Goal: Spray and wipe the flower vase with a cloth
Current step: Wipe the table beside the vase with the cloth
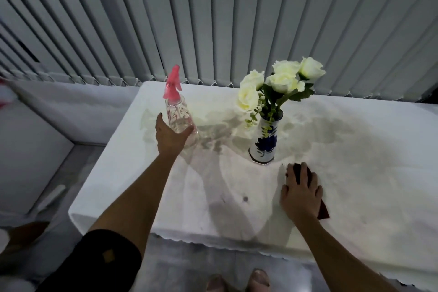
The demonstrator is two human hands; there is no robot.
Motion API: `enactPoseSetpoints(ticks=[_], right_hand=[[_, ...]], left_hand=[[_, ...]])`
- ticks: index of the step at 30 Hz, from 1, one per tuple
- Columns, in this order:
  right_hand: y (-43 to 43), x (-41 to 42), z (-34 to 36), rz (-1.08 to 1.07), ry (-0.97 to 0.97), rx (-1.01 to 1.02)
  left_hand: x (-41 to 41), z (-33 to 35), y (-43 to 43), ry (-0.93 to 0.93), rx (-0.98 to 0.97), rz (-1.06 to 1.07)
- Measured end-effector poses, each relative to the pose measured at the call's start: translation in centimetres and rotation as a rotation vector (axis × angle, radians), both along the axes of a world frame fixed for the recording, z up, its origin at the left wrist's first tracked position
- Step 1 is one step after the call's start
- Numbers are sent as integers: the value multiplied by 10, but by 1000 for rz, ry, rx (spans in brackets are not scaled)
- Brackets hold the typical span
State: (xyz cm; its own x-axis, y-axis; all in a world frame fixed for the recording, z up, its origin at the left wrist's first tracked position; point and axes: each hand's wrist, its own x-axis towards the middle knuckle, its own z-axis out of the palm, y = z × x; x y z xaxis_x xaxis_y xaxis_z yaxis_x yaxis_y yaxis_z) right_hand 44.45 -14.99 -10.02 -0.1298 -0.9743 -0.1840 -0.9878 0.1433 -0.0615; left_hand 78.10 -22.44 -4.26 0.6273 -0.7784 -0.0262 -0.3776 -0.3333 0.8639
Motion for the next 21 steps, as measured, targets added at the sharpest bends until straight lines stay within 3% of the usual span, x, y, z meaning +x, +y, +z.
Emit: enactPoseSetpoints(ticks=[9,16,21], right_hand=[[2,-15,-2,-41,-31,7],[-11,-17,8,-8,-29,48],[-9,-28,16,-68,-244,2]], left_hand=[[-1,-28,-21,143,-140,-41],[-9,-15,-6,-11,-108,-18],[-43,-11,32,-21,-144,-106]])
